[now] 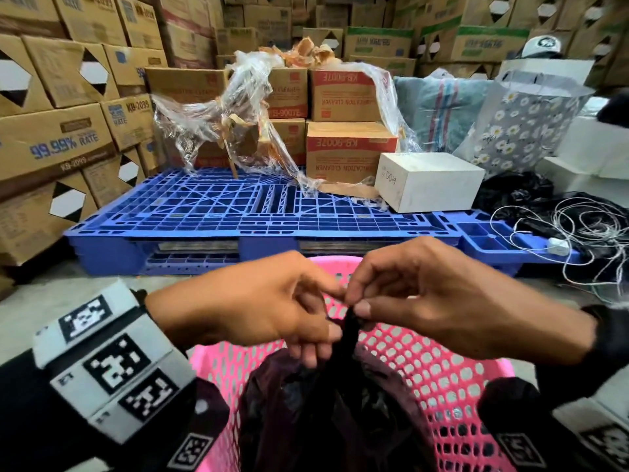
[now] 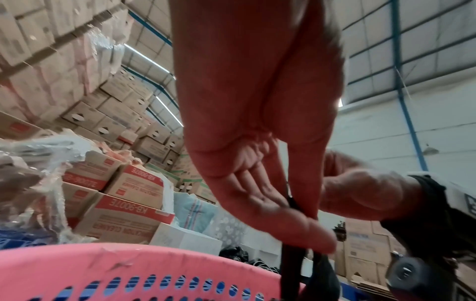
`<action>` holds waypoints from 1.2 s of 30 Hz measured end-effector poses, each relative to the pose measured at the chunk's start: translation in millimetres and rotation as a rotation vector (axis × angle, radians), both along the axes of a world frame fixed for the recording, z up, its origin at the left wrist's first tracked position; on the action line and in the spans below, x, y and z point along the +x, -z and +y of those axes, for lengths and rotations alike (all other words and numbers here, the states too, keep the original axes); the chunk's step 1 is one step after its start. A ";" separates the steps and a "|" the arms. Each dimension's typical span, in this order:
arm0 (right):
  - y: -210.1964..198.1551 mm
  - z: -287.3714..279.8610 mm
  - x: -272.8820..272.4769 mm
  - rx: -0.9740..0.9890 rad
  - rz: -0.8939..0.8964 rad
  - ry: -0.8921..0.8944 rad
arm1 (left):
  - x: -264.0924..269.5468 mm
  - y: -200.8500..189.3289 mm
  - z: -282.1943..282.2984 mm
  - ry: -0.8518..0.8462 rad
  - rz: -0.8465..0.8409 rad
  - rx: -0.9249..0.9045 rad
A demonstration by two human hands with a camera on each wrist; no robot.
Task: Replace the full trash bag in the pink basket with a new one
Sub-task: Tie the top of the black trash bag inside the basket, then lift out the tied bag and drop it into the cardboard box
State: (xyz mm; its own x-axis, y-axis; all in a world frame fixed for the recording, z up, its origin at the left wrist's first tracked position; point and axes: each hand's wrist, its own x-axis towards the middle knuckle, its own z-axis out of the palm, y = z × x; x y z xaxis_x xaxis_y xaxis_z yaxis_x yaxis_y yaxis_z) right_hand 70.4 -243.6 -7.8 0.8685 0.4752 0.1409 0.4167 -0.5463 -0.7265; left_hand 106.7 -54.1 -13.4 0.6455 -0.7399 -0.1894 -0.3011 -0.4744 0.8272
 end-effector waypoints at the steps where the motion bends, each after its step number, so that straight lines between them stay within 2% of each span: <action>1: 0.5 1.3 1.4 -0.005 0.000 -0.019 | 2.2 1.7 -3.8 0.029 -0.016 0.035; 4: -6.2 -7.8 10.6 -0.127 -0.020 -0.052 | 18.3 7.3 -10.2 0.011 -0.018 0.126; 7: -9.4 -33.7 23.1 -0.325 -0.204 0.051 | 34.1 5.8 -14.0 0.007 0.009 0.166; 8: -4.1 -45.8 22.9 -0.391 -0.190 0.086 | 38.2 7.0 -15.8 -0.012 0.039 0.164; 9: 5.0 -57.2 21.1 -0.465 -0.121 0.109 | 40.1 6.1 -17.1 -0.040 0.058 0.158; 13: 40.1 -92.8 -19.9 -0.761 0.334 0.151 | 24.6 3.3 -21.9 -0.169 0.110 0.208; 14: 47.3 -97.6 -26.8 -0.814 0.394 0.151 | 19.0 1.6 -21.6 -0.208 0.106 0.223; 17: 48.3 -101.0 -36.0 -0.842 0.390 0.169 | 2.2 -14.8 -20.3 -0.325 0.115 0.252; 19: 36.7 -99.1 -35.3 -0.813 0.431 0.183 | -7.3 -39.9 -20.9 -0.406 0.136 0.259; 20: 19.2 -97.5 -34.6 -0.822 0.464 0.181 | -10.6 -59.8 -20.8 -0.437 0.140 0.263; 22: -9.9 -89.7 -38.4 -0.784 0.389 0.208 | -17.9 -98.6 -17.8 -0.463 0.163 0.259; 25: -104.6 -70.5 -42.6 -0.798 0.498 0.181 | -27.9 -189.0 4.6 -0.558 0.194 0.236; 27: -157.1 -53.8 -41.7 -0.795 0.489 0.196 | -34.0 -242.7 28.1 -0.617 0.226 0.208; 30: -241.0 -19.4 -42.3 -0.790 0.431 0.232 | -52.9 -335.9 83.3 -0.694 0.263 0.154; 33: -296.1 18.4 -44.3 -0.732 0.393 0.261 | -74.1 -408.9 145.8 -0.790 0.265 0.063; 36: -328.8 61.8 -47.1 -0.726 0.382 0.255 | -95.5 -465.8 209.3 -0.870 0.200 0.024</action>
